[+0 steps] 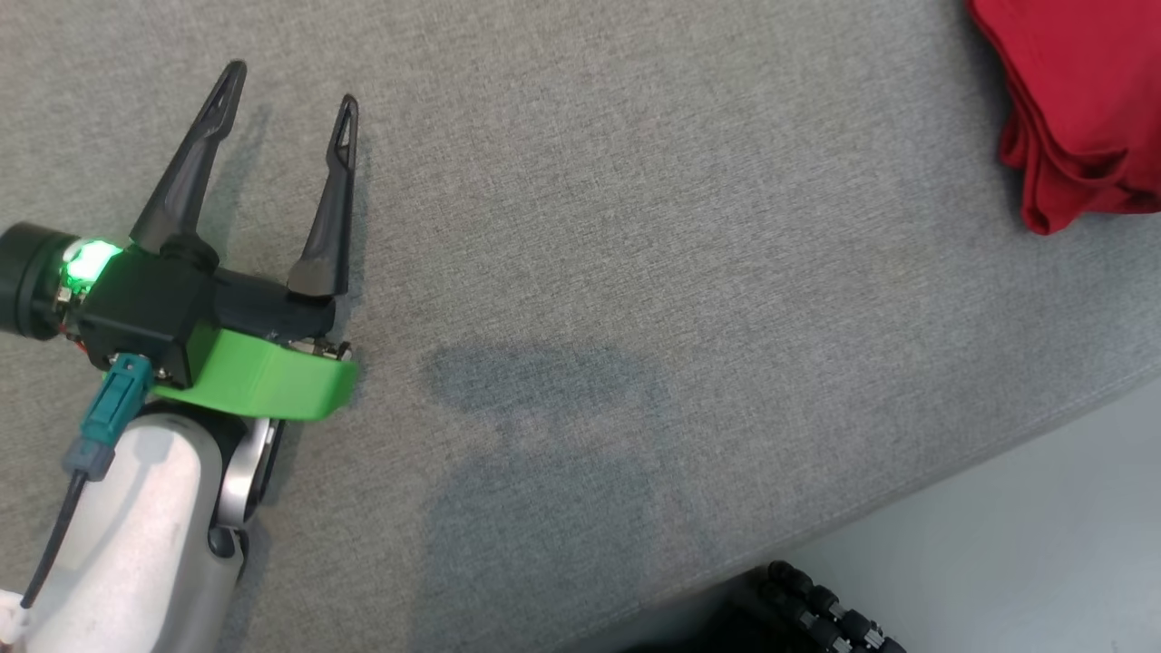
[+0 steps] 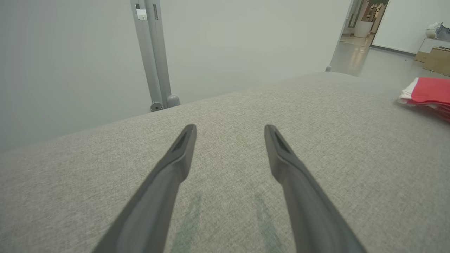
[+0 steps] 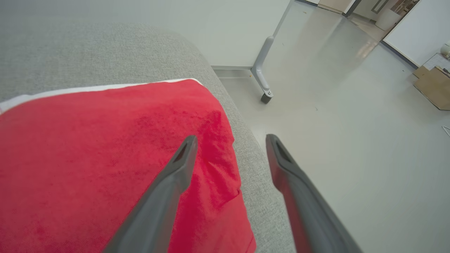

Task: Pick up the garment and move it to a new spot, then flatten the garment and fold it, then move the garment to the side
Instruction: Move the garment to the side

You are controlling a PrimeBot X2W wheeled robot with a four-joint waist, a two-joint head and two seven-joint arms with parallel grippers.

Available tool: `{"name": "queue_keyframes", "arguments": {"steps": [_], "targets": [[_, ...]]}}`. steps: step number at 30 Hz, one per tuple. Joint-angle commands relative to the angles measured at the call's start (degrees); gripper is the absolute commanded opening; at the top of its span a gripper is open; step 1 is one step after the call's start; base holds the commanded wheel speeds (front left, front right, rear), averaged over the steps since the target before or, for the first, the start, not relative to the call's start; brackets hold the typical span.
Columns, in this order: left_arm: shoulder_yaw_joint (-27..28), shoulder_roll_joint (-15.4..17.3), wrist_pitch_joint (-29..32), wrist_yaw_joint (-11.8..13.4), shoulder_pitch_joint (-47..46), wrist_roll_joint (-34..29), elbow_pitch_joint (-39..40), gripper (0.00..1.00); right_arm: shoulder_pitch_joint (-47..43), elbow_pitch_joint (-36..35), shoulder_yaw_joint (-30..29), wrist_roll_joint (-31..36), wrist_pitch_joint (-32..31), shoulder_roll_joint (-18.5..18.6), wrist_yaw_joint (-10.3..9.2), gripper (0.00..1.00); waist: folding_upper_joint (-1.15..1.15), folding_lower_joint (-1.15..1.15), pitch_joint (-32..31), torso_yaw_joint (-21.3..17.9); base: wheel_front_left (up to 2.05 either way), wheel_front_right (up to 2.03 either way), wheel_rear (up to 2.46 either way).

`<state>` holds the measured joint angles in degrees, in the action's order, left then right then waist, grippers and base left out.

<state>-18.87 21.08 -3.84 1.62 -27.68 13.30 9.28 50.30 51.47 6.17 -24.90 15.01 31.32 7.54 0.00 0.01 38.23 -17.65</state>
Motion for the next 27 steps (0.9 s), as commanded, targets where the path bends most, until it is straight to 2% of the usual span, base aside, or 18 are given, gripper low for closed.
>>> {"name": "queue_keyframes", "arguments": {"steps": [1, 6, 12, 19, 27], "targets": [[0.3, -0.4, -1.0, 0.5, 1.5, 0.6, -1.0, 1.00, -2.9, -3.1, -2.8, 0.8, 0.2, -1.0, -0.10, 1.00, 0.00, -0.01, -3.1, 0.1, 0.00, 0.00, 0.00], [0.8, -1.4, -2.9, 1.8, 4.4, 2.1, -3.1, 1.00, -10.4, -13.6, -10.3, 3.9, 0.2, -4.9, -0.10, 1.00, 0.00, -0.01, -7.9, 0.6, 0.00, 0.00, 0.00], [2.3, -2.4, -4.9, 3.8, 8.6, 3.8, -5.2, 1.00, -19.1, -27.1, -13.6, 7.9, 0.2, -12.1, -0.10, 1.00, 0.00, -0.01, -13.8, 2.1, 0.00, 0.00, 0.00], [4.1, -3.8, -7.3, 5.9, 12.6, 6.3, -7.0, 1.00, -27.2, -36.8, -10.9, 11.1, 0.2, -18.6, -0.09, 1.00, 0.00, -0.01, -19.3, 5.7, 0.00, 0.00, 0.00], [5.4, -4.6, -8.6, 7.5, 15.9, 7.2, -8.3, 1.00, -31.8, -39.9, -6.8, 12.5, 0.2, -21.3, -0.09, 1.00, 0.00, -0.01, -23.7, 10.2, 0.00, 0.00, 0.00]]}}
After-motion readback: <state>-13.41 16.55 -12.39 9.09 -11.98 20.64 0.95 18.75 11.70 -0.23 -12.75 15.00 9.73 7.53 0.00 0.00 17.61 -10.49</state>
